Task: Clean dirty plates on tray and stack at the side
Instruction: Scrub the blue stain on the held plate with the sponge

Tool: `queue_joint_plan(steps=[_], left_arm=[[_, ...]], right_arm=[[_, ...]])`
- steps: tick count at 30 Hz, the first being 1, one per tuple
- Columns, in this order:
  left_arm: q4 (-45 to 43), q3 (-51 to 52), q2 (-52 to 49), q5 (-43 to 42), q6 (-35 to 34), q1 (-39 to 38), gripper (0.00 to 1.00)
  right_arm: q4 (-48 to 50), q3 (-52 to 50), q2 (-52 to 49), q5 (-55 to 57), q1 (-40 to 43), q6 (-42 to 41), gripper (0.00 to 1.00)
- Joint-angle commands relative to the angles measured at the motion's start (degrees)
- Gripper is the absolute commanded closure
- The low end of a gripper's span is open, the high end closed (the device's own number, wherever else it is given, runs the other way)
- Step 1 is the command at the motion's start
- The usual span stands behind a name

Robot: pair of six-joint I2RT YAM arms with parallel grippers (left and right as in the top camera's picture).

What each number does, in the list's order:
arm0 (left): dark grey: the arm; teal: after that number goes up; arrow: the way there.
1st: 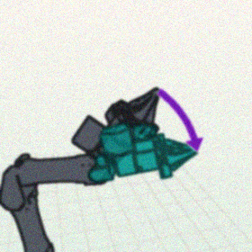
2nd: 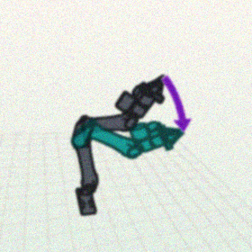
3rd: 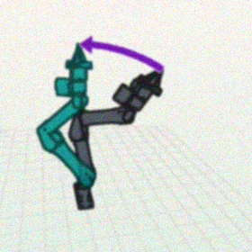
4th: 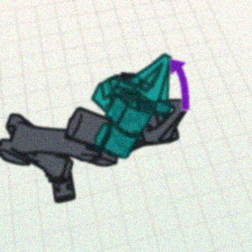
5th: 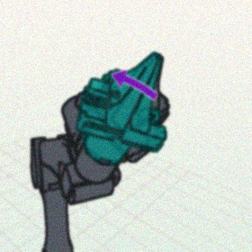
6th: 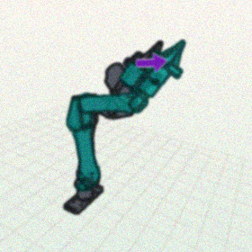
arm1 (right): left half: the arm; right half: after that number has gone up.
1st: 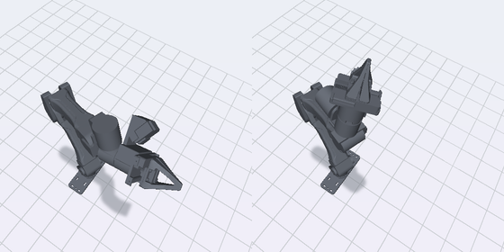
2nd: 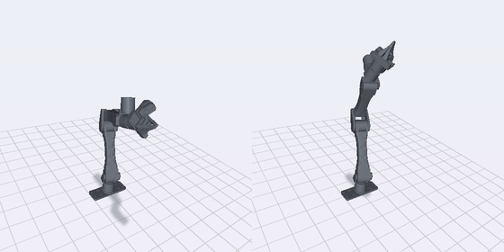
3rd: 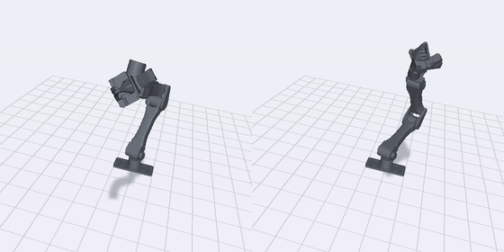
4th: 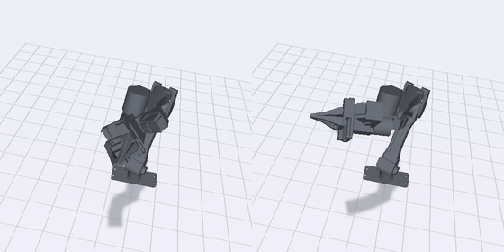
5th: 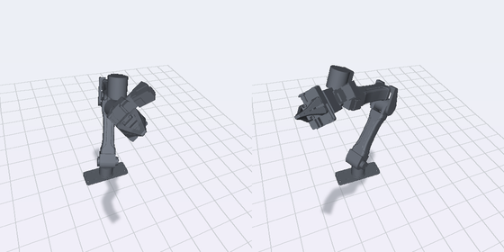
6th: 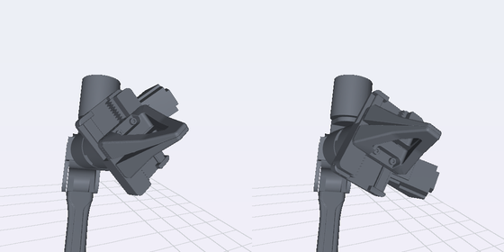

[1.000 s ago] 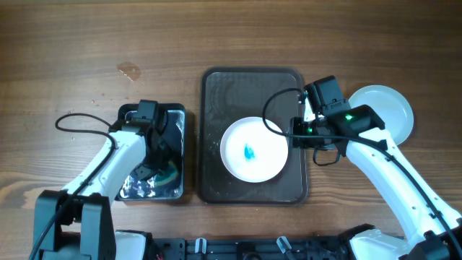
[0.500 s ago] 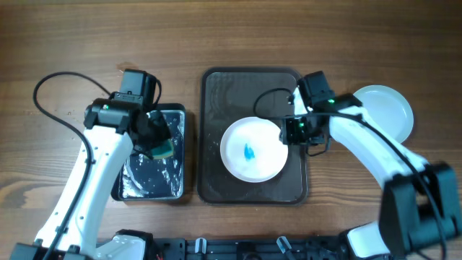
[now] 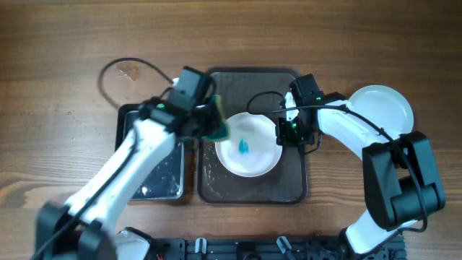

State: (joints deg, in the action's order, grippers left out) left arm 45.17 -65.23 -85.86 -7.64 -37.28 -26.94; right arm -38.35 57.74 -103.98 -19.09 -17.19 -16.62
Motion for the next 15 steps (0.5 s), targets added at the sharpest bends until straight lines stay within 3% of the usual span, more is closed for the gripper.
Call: queue_joint_plan(steps=[1,8,11,13,15], left_arm=[[-5.49,0.09,-8.92,-9.42,-4.72,-4.59,0.96],[-16.09,0.09,-24.06,-14.4,-6.93,-11.39,0.96],[-15.87,0.09,-26.38,-14.29,-6.93,-12.17,0.96],[-12.46,0.09,-26.43,-11.3,-6.93,-11.69,0.96],[-5.14,-0.24,-24.96,0.44,-6.93,-10.43,0.96]], right_arm=[[-0.33,-1.31,-1.97,3.28,0.02,-2.51,0.96],[-0.26,-1.29,-1.97,3.69,0.02,-3.08,0.96],[-0.28,-1.29,-1.97,3.67,0.02,-3.06,0.96],[-0.31,-1.29,-1.97,3.67,0.02,-3.08,0.96],[-0.24,-1.29,-1.97,3.67,0.02,-3.08,0.96]])
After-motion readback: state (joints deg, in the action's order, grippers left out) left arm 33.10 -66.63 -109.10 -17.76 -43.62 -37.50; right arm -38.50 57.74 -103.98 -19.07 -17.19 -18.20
